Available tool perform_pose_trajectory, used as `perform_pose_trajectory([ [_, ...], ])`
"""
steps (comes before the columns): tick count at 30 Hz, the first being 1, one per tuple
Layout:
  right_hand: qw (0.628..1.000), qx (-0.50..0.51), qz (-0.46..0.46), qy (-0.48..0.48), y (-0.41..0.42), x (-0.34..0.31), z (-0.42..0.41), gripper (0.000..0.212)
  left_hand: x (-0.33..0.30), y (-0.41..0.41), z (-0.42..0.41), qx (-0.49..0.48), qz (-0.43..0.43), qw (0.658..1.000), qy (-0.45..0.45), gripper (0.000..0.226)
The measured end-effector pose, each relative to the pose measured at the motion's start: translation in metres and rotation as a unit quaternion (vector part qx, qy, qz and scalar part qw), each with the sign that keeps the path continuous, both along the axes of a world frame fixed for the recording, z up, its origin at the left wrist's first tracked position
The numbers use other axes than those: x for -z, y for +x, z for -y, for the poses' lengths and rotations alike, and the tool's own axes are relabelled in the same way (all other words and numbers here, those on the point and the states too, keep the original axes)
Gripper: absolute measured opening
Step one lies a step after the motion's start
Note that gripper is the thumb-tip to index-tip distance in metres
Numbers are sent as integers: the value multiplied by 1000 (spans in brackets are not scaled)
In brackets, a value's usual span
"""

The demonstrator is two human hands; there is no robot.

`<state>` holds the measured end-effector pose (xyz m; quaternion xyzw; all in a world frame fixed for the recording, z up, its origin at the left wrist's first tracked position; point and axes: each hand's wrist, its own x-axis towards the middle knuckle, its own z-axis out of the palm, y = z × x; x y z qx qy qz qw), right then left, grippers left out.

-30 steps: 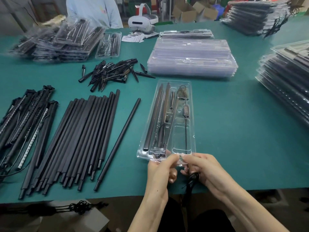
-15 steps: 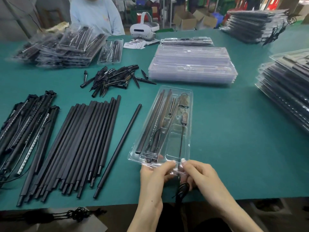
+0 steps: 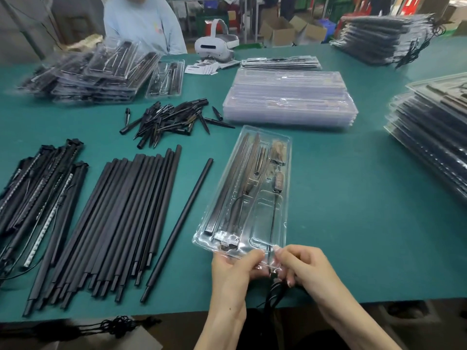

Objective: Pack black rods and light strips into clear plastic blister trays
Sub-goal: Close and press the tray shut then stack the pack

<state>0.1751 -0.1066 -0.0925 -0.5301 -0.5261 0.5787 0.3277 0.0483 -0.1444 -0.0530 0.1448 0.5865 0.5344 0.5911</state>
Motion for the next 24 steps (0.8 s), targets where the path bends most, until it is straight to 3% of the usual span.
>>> perform_pose_trajectory([
  [7,999,-7,3,-46,-2,-6,-4,39,19,-5,-1,-3,50,998,31,16],
  [11,993,39,-38,-107,-3,-16,-22,34,22,-3,0,1,43,999,31,39],
  [14,987,54,-93,-121,-3,-20,-37,38,23,-1,4,70,40,997,2,64],
  [18,981,82,-125,-125,2,-24,-43,22,16,-18,12,258,29,966,8,69],
  [22,971,88,-168,-145,16,-25,-40,19,19,-60,4,173,15,985,19,87],
  [24,978,67,-144,-136,21,-23,-35,22,19,-73,-4,138,16,989,46,85],
])
